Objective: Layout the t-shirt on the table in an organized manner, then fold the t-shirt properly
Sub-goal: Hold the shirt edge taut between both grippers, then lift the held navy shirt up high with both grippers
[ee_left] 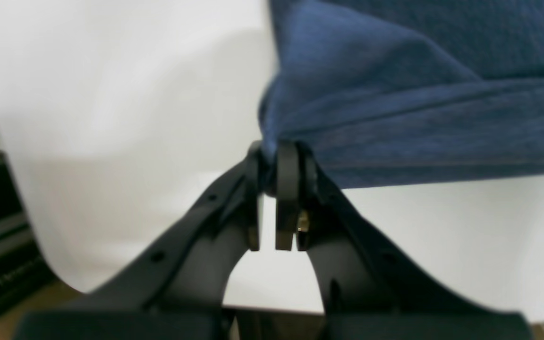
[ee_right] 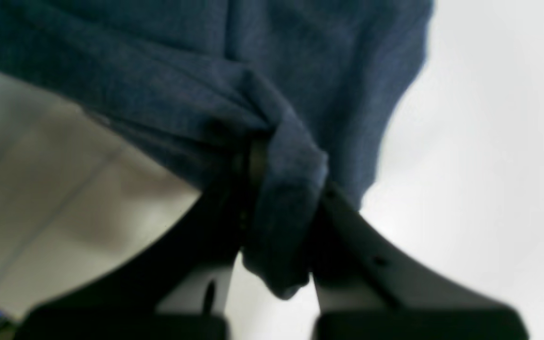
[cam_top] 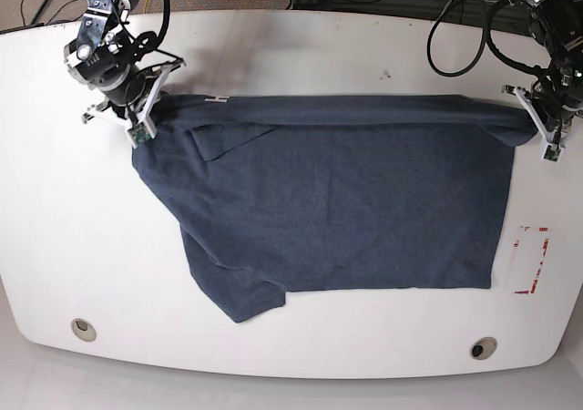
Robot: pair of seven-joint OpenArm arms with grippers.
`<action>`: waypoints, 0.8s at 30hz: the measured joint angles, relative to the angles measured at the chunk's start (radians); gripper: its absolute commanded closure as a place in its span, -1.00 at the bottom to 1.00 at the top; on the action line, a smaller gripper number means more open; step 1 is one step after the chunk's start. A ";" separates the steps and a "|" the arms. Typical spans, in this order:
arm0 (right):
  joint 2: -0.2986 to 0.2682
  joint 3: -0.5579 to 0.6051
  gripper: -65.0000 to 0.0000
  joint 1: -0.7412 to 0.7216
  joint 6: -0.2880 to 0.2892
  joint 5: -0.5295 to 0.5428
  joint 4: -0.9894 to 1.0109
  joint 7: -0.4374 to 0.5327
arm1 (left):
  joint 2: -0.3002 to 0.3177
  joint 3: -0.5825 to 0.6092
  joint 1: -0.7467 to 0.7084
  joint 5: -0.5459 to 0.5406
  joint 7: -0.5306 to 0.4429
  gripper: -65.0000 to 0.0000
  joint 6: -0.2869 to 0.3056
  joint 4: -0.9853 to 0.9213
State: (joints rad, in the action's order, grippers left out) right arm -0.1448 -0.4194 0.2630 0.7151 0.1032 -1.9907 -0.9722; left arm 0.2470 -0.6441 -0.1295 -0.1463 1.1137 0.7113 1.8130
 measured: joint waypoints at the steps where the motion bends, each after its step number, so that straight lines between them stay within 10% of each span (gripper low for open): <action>1: -0.002 0.000 1.00 -0.020 0.000 0.000 -0.003 0.002 | -0.002 0.002 0.022 -0.001 -0.001 0.97 0.001 0.021; 24: -0.167 0.048 1.00 -0.494 0.007 0.018 -0.018 -0.045 | -0.041 0.028 0.752 -0.005 0.178 0.97 -0.004 0.077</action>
State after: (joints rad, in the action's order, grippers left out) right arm -0.3119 -0.3714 -0.2314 0.7223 0.1207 -2.0083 -1.0176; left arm 0.2062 -0.6159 0.6220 -0.1509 1.2919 0.7074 1.8904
